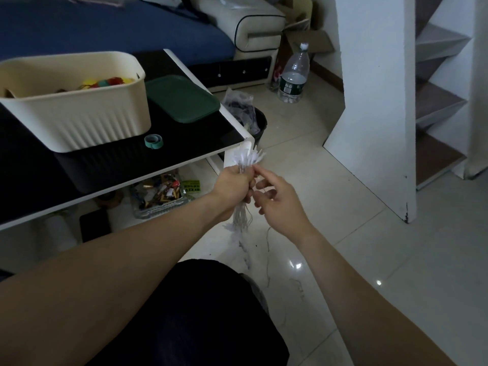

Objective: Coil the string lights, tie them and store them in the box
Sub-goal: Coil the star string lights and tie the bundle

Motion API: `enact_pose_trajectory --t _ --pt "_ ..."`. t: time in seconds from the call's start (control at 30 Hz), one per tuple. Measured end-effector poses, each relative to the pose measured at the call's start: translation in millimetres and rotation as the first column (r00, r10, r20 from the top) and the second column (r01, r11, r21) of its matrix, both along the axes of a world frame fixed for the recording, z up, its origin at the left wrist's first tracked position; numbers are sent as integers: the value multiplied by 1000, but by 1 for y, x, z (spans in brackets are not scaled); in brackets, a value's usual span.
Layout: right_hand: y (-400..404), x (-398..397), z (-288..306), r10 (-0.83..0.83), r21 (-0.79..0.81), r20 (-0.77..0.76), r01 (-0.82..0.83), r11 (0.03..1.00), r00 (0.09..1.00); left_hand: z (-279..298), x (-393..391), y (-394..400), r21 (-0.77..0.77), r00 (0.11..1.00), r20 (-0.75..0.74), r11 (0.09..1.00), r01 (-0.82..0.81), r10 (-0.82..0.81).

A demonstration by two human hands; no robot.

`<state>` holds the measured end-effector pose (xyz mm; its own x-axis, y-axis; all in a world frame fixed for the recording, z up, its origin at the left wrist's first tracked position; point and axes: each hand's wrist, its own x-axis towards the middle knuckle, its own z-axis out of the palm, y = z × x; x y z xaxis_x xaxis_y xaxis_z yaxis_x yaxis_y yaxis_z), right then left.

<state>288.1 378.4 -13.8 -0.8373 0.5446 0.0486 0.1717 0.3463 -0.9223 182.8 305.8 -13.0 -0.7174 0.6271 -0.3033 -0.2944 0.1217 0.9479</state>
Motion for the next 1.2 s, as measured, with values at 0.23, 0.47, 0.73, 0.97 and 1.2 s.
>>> enact_pose_trajectory --t 0.23,0.47,0.73,0.97,1.2 --pt "11 21 -18 -151 157 95 135 978 984 18 -17 -2 95 979 141 983 -158 144" --pt "17 33 -19 -92 -383 104 125 915 990 24 -22 -5 161 936 318 965 -209 150" --pt "31 60 -40 -115 -426 283 232 875 952 16 -43 -10 166 919 345 951 -262 193" --pt "29 48 -27 -170 -150 267 215 965 948 15 -33 -6 125 976 193 984 -130 105" --pt "18 13 14 -13 189 242 -34 981 970 14 -8 -3 79 996 86 997 -20 13"
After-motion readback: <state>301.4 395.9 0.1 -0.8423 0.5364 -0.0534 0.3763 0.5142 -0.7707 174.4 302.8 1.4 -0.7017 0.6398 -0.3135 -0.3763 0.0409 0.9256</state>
